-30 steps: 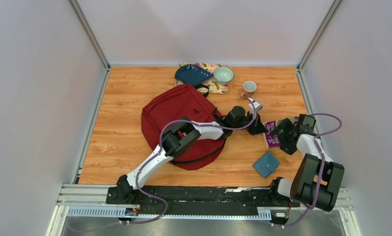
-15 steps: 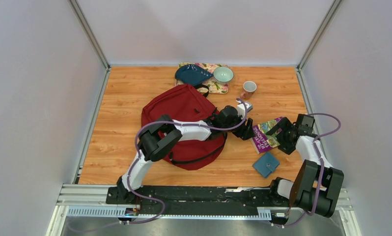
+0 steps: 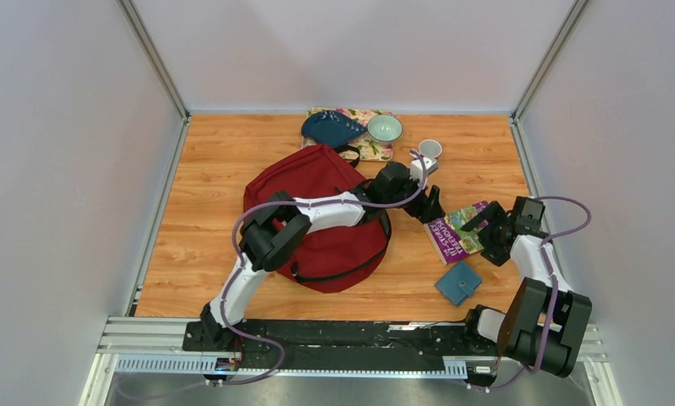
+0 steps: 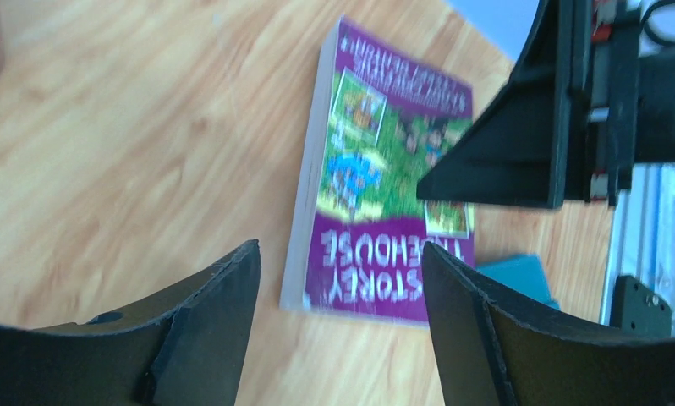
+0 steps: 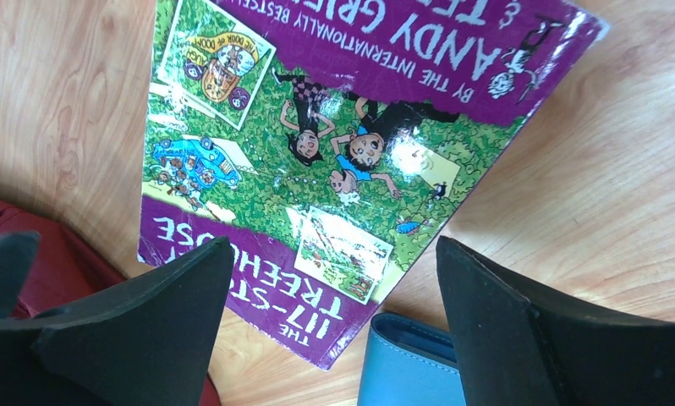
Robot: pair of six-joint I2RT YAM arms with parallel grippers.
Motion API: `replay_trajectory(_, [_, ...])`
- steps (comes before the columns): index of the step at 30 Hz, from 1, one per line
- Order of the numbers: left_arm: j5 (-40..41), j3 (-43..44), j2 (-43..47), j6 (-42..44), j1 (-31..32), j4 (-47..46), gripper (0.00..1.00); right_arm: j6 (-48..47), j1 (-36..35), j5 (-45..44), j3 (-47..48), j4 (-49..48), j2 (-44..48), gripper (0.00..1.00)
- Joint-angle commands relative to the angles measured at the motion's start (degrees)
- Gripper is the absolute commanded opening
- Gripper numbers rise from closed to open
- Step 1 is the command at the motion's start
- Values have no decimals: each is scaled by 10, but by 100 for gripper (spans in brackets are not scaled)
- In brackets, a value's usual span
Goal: Pack the student bag
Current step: Pick up the book from the center of the board.
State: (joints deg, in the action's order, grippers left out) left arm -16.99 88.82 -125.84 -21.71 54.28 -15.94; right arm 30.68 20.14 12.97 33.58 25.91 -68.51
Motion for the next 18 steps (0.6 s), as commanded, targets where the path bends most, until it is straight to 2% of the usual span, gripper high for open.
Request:
replay_trajectory(1, [-101,117,-80,8,-4,-23,77,20,12,-5,-12,-19,28,93])
replay_trajectory(6, [-138,165,-143,-27,-6,-40,78,40,14,2,-26,-33,51,93])
replay_trajectory(12, [-151,155,-164,-48,-6,-51,79,38,15,23,-30,-60,25,93])
replay_trajectory(18, [-204,155,-170,-88,-5,-62,80,37,15,72,-37,-108,-15,92])
